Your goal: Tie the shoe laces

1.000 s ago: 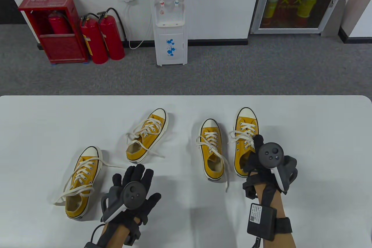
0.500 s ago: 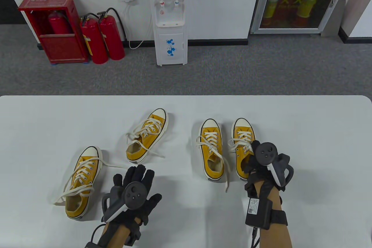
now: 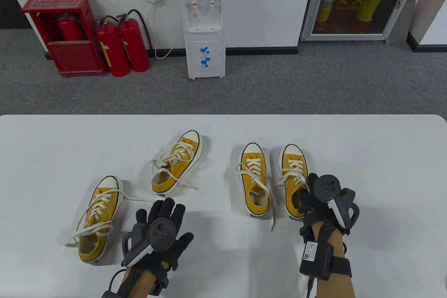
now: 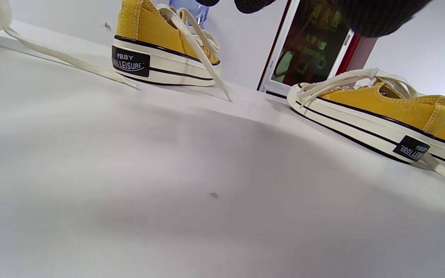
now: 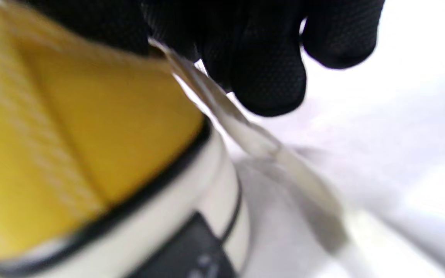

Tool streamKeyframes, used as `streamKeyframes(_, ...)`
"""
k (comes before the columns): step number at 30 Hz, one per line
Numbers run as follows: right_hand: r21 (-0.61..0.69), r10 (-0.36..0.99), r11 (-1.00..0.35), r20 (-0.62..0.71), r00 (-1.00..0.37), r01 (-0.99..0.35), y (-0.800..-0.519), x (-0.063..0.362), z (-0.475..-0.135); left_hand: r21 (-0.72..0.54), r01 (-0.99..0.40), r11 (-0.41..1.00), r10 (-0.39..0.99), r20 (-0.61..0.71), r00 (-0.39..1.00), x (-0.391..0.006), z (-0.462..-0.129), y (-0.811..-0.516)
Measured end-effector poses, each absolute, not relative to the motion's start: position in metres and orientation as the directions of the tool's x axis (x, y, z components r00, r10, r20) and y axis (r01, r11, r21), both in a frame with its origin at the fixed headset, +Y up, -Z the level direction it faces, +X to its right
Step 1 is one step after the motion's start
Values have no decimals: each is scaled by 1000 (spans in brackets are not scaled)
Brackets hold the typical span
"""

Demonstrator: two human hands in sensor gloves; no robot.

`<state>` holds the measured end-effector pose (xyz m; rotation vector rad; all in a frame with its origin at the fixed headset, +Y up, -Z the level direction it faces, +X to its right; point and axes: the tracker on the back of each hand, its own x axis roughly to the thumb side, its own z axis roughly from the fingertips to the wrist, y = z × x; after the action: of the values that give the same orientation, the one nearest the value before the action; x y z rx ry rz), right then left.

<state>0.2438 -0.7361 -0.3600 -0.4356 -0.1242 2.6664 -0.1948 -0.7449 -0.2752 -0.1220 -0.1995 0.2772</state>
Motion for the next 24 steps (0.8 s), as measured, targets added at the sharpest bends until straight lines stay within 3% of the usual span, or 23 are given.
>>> streamKeyframes(12, -254, 361, -905, -27, -932, -342, -683, 198, -317, -127, -260, 957, 280, 186, 942, -194, -275, -744)
streamKeyframes(24, -199, 278, -929, 185, -943, -313, -698, 125, -271, -117, -262, 958, 281, 193, 940, -194, -274, -743)
